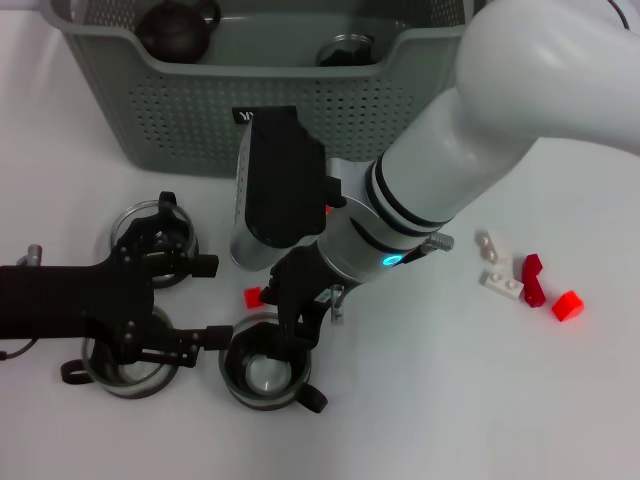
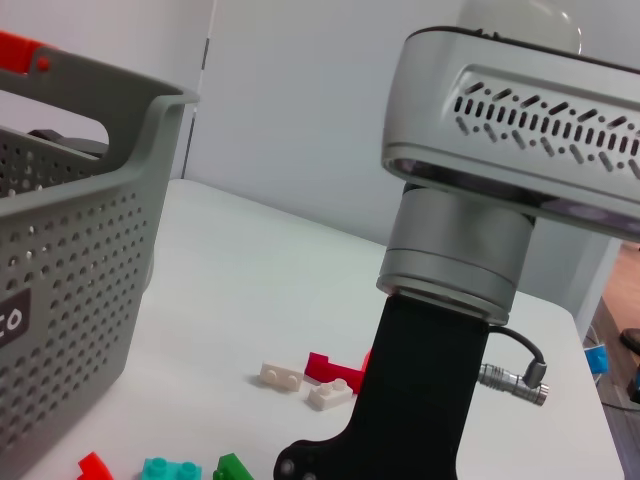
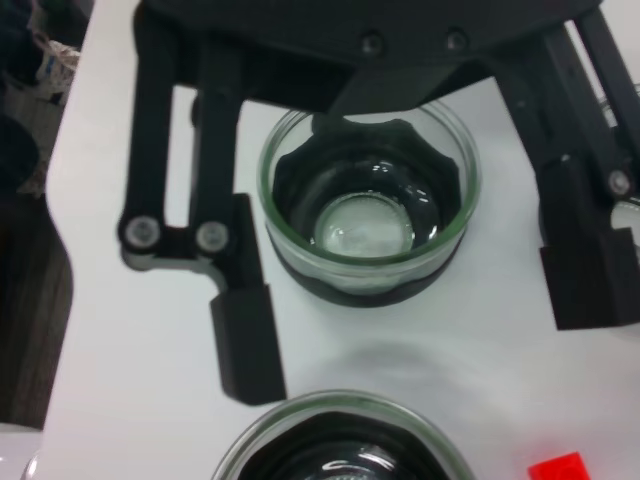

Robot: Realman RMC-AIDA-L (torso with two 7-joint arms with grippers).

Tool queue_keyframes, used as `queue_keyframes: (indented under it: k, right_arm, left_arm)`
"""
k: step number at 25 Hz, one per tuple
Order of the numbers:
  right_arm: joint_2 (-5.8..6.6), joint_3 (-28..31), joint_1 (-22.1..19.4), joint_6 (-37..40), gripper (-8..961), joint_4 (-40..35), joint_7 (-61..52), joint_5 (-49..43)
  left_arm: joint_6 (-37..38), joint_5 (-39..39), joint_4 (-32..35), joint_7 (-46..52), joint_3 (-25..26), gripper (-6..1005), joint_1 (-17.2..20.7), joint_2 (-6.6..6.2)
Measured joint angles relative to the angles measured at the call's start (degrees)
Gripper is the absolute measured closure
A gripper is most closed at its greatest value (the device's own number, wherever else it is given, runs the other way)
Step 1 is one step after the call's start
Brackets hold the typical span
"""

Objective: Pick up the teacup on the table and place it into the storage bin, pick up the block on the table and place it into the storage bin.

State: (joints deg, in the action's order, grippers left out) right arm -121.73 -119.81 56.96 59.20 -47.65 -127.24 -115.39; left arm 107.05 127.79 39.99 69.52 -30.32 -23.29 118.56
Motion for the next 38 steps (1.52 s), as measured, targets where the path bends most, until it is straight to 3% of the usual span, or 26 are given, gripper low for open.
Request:
queue_keyframes:
  k: [15, 20, 24, 30, 33, 38]
  right_arm:
    - [0.31, -0.68, -0.63, -0.26, 616, -0.3, -2.59, 1.06]
    - [0.75, -0.13, -1.13, 0.18, 837, -1.18, -3.43, 1.0]
    - [1.08, 1.6, -1.67, 2.41, 871, -1.95, -3.51, 0.71]
    - [1.62, 13.58, -7.25, 12.05, 887, -9.33, -3.25, -4.89]
    - [1.55, 21.08, -11.01, 19.78, 887, -16.2, -3.49, -9.83]
    - [1.69, 34.75, -13.67, 33.39, 888, -24.16, -3.54, -11.54]
  left_arm:
    - [0.0, -0.02, 0.0, 0.0, 0.0, 141, 0.41, 0.0]
    - [0.0, -0.16, 0.0, 0.0, 0.0, 142, 0.69, 0.08]
    - [0.0, -0.23, 0.0, 0.0, -0.01, 142, 0.71, 0.09]
    - [0.3, -0.53, 0.0, 0.0, 0.0, 142, 0.7, 0.09]
    - [0.34, -0.6, 0.0, 0.0, 0.12, 143, 0.61, 0.09]
    - [0.49, -0.62, 0.0, 0.06, 0.16, 143, 0.31, 0.15]
